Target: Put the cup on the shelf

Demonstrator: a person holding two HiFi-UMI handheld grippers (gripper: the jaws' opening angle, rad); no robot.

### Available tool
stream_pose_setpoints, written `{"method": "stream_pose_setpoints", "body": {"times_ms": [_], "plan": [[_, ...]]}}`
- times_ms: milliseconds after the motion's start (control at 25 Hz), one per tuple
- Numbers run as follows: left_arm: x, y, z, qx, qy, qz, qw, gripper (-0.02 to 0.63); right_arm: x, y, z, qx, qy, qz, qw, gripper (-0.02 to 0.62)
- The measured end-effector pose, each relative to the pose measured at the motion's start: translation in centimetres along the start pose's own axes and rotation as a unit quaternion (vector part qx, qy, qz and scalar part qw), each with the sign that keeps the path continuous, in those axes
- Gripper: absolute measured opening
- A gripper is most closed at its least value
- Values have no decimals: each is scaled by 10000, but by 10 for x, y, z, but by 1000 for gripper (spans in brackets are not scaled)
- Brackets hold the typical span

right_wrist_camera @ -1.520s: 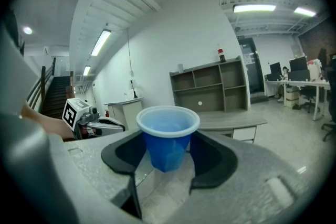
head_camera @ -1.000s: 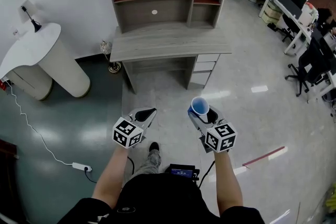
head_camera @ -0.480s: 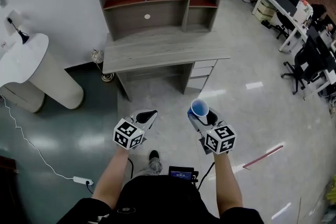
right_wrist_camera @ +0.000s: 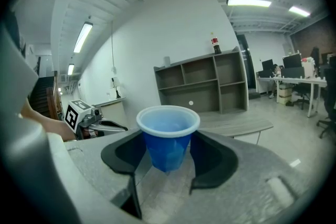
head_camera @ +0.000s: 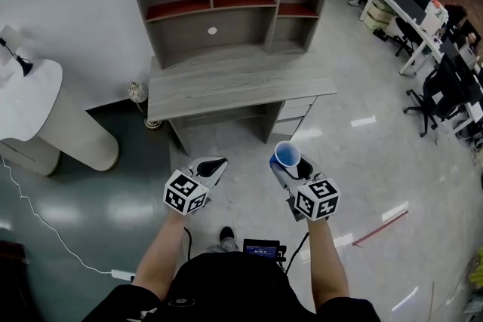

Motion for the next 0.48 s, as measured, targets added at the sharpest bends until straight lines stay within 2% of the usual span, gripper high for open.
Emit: {"method": "stream_pose_setpoints", "body": {"times_ms": [200, 480], "plan": [[1, 0, 33, 39, -75, -13, 10000, 3, 7, 27, 3, -20, 5, 17, 10000, 261], [-4, 7, 51, -18, -163, 22, 9999, 3, 8, 47, -1, -63, 61, 66, 9999, 262]]}}
Point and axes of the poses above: the fingertips, and each gripper's own axes: y forward along the fingers, z to its left, x out of its top, the point moved 1 cm from there along -y, backward along the fingers, and after that the axes turned 8 degrees about x, right-handed, at the moved point
